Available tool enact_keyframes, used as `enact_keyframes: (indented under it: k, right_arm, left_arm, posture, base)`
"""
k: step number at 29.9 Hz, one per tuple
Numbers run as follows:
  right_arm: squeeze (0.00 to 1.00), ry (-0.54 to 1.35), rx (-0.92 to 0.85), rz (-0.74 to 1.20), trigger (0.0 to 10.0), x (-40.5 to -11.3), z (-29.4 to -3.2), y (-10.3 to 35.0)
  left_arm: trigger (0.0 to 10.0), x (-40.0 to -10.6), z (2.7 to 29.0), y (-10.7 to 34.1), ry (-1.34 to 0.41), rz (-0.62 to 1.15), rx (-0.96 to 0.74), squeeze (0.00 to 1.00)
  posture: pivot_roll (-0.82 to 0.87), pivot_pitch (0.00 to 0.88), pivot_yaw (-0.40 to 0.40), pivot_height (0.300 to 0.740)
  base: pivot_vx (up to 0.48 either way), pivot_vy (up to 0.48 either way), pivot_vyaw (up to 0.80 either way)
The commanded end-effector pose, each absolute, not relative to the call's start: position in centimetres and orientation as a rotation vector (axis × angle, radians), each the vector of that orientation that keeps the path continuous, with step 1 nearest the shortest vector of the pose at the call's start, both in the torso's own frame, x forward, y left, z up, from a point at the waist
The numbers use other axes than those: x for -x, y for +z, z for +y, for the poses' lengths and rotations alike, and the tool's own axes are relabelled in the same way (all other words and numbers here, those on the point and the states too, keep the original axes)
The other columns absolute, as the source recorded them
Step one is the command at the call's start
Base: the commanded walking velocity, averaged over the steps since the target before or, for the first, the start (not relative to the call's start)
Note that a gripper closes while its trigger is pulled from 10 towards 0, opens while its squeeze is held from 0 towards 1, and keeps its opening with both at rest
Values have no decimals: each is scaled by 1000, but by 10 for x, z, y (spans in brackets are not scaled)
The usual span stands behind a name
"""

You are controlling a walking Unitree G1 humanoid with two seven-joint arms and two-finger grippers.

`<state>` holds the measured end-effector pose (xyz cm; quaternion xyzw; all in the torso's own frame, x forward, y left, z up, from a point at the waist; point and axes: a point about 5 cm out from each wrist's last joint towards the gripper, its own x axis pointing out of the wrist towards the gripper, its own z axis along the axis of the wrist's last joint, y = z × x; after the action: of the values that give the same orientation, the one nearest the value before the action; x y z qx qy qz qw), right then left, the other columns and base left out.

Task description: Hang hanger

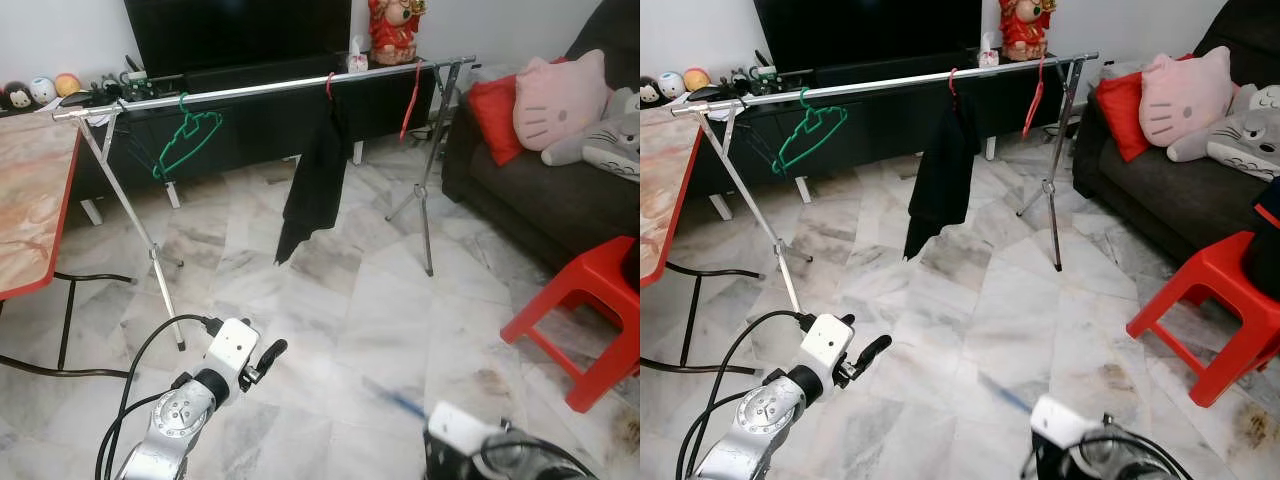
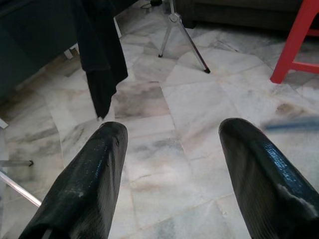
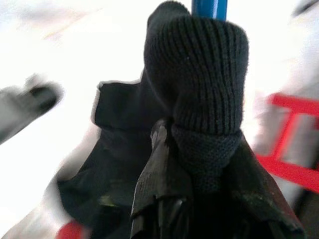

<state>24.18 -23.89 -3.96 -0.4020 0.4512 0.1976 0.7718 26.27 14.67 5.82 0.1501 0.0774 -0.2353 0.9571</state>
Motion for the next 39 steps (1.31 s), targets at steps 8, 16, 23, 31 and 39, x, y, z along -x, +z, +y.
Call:
enact_keyframes:
  k: [8,16,23,31,39]
  right_arm:
    - [0,678,819,1085,0,-231,-217,-50]
    - [0,1010,1061,1288,0,-196,-225,-65]
    - [0,358,1167,1025,0,-235,-274,-33]
    - [0,415,1002,858,0,-284,-249,-1]
    - [0,631,975,582,0,-350,-195,68]
  left_arm:
    - [10000,-263,150,54,-447,173,-322,0]
    - [10000,-259,149,51,-472,183,-321,0]
    - [10000,-258,150,52,-470,176,-325,0]
    - [10000,-258,151,50,-477,192,-326,0]
    - [10000,-256,152,46,-501,229,-313,0]
  posture:
    - [-131,0,-17,740]
    - [-130,0,-17,740]
    - [-126,0,0,740]
    - [-137,0,4,740]
    - [-135,0,-1,740]
  base:
    - [0,0,0]
    - [0,0,0]
    - [0,0,0]
    - [0,0,0]
    - [0,0,0]
